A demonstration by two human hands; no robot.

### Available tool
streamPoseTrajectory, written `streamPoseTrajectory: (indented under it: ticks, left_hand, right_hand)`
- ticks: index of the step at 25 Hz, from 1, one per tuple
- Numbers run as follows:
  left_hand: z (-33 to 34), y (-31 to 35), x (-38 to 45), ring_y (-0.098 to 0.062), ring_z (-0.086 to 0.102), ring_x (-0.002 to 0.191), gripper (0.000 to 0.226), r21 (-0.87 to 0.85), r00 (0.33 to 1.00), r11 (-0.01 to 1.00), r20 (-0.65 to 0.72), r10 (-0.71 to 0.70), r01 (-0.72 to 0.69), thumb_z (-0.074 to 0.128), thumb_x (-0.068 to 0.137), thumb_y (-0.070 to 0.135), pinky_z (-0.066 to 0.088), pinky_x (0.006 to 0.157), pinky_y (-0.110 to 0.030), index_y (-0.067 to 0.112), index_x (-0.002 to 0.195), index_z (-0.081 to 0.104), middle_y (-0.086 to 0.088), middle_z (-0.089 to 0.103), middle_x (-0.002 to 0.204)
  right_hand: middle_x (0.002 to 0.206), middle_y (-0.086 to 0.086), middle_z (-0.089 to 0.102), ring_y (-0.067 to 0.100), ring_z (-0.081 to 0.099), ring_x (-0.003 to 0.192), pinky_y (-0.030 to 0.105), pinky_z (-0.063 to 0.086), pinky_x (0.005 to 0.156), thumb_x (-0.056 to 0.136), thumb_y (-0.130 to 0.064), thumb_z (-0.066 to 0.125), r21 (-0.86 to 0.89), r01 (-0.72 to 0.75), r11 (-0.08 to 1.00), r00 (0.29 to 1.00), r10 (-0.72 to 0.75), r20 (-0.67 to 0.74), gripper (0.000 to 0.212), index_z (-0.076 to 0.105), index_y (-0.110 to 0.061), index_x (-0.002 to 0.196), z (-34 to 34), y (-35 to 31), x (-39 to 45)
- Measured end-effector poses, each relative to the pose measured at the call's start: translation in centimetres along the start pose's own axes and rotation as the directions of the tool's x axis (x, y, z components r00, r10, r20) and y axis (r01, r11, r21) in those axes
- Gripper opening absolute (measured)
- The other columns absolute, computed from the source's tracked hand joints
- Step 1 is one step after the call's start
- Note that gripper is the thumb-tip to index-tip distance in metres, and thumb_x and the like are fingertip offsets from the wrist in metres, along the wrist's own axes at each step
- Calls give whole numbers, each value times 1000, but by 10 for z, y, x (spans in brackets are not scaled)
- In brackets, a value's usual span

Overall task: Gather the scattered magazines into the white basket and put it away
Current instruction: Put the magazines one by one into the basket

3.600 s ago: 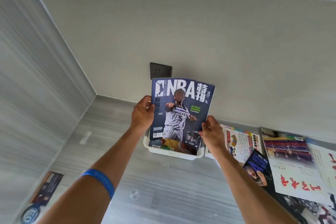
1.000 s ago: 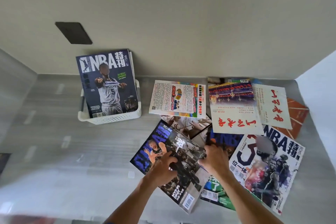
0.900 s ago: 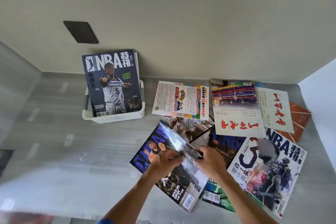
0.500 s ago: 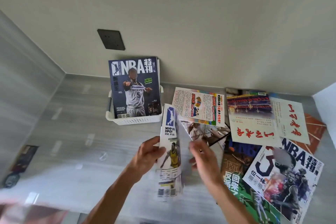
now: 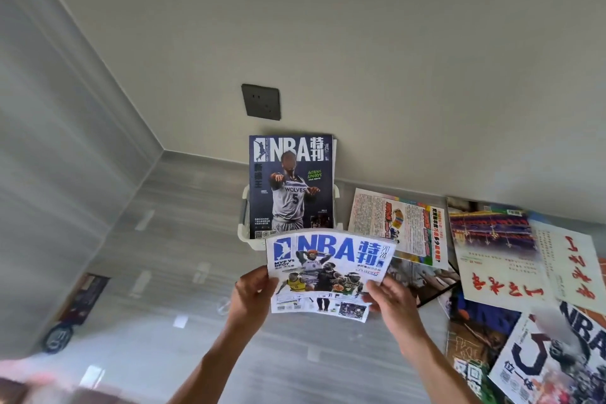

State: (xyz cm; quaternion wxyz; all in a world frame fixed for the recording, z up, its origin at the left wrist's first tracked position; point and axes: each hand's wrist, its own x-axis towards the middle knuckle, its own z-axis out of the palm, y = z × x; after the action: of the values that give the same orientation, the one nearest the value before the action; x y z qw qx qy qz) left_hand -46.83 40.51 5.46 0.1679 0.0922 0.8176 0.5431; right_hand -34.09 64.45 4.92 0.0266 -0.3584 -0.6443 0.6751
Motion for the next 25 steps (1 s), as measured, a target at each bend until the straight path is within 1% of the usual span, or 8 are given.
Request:
streamPoseTrajectory:
  ticks: [5,8,10,13,17,21,23,25]
  left_hand:
    - [-53,66,64,-9,65,68,12,-142,971,963,-109,213,-227,63,83,11,51,58,-22,21,85,70,2,76,77]
    - [-70,109,123,-12,72,74,26,-226,971,954,-183,155,-195,62,86,-6,58,63,-23,19,90,67,6,78,84]
    - [-71,111,153,-12,70,72,21,-89,962,987,-248,111,-137,60,87,-4,57,60,-21,16,93,65,5,76,87]
    - [-68,80,169,-20,68,76,17,55,949,997,-309,68,-53,59,87,-2,55,63,-26,13,93,64,-5,74,93]
    - [-63,43,194,-28,70,79,15,134,979,989,-203,-33,61,58,87,4,53,66,-30,16,95,61,-8,74,95]
    - [-54,29,190,-27,64,94,39,245,968,938,-121,-221,245,63,84,14,53,74,-32,17,120,52,-7,64,112]
    - [-38,32,166,-29,60,108,45,263,981,951,-141,-131,165,62,83,12,50,91,-39,16,126,51,-10,60,124]
    - [-15,41,134,-28,56,114,46,253,990,967,-132,53,-17,59,82,10,47,97,-40,13,127,54,-12,59,127]
  right_hand:
    - [91,5,71,8,68,68,15,54,58,95,-11,57,74,273,959,962,-272,-14,16,63,-8,109,33,-104,31]
    - [93,-1,69,11,65,70,18,54,59,98,-17,55,22,351,936,936,-350,-35,8,57,-18,105,64,-167,70]
    - [99,2,66,15,62,75,25,54,63,100,-16,49,-60,296,953,954,-298,-36,10,53,-16,109,85,-186,100]
    - [102,1,64,15,62,74,27,52,63,102,-16,43,-170,158,973,987,-160,2,12,50,-16,111,102,-172,129]
    - [111,6,66,14,61,73,28,48,60,97,-10,47,-185,120,975,990,-130,-48,17,51,-21,110,111,-148,153]
    - [124,-14,53,18,61,106,40,53,89,90,-4,56,-253,143,957,990,-141,25,58,38,-30,139,103,-122,142]
    - [134,-5,55,21,60,113,41,53,96,90,-8,57,-346,150,926,989,-137,60,58,37,-30,140,89,-92,119]
    - [145,2,48,12,55,107,23,50,85,91,-9,56,-464,113,878,993,-94,64,55,39,-28,140,69,-50,92]
